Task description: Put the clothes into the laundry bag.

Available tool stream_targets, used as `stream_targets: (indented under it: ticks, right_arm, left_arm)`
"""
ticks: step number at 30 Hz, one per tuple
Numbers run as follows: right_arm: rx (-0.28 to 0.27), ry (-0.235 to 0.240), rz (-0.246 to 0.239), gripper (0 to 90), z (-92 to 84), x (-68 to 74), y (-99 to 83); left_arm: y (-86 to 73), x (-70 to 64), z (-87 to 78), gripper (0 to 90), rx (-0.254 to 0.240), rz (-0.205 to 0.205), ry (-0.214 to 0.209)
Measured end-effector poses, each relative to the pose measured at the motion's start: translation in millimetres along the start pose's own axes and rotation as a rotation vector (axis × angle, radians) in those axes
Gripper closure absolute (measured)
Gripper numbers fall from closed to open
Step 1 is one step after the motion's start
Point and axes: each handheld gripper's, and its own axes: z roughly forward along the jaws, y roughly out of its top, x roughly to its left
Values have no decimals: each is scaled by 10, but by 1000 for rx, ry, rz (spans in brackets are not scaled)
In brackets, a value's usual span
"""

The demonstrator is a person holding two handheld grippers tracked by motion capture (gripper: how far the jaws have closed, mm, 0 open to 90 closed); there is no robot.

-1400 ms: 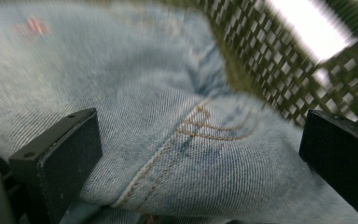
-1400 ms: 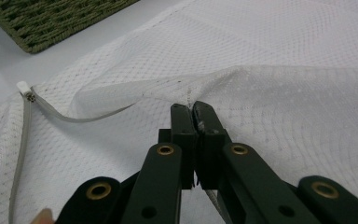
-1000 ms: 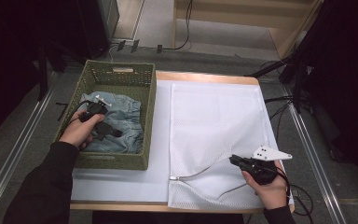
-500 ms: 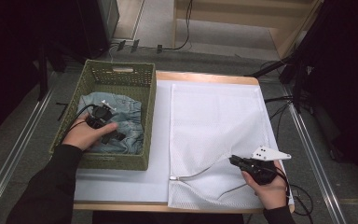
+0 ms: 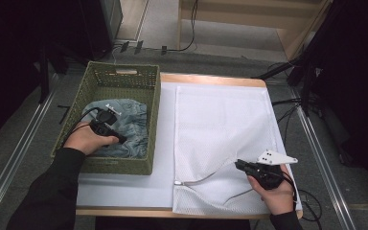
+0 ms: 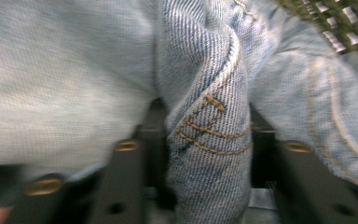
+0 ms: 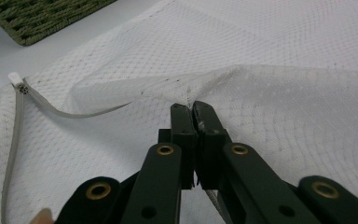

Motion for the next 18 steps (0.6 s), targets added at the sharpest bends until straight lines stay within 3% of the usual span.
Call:
stream_targets:
  ticks: [2,4,6,8,9,12,14,16,17,18]
  right_arm:
    - [-2,0,0,886,-1,3,4]
    - [-6,-3,-2,886,-9,0,6]
    - [-12,-5,4,887,-21,-7,8]
    - [-15,-10,2,888,-25,-17,10]
    - [-15,-11,3,888,-24,-21,11]
    - [-16,-11,2,888,-14,-25,12]
    - [-17,-12,-2,888,-5,-22,14]
    - [-15,-9,0,888,-1,-21,14]
    - [-14,-10,0,888,2,-21,12]
    - [-12,-9,2,888,5,-23,9]
  left_arm:
    - [23,47,-51,750,-10,-34,-50]
    - [43,79,-139,765,-79,-66,-128]
    - [58,78,-264,767,-214,-48,-223]
    - [57,76,-356,767,-315,-41,-301]
    - [51,62,-395,766,-390,-2,-363]
    - [27,75,-472,753,-543,27,-496]
    - [9,138,-502,742,-632,-29,-531]
    - [5,184,-473,730,-627,-96,-447]
    - [18,186,-413,713,-541,-116,-324]
    - [28,177,-343,674,-447,-108,-228]
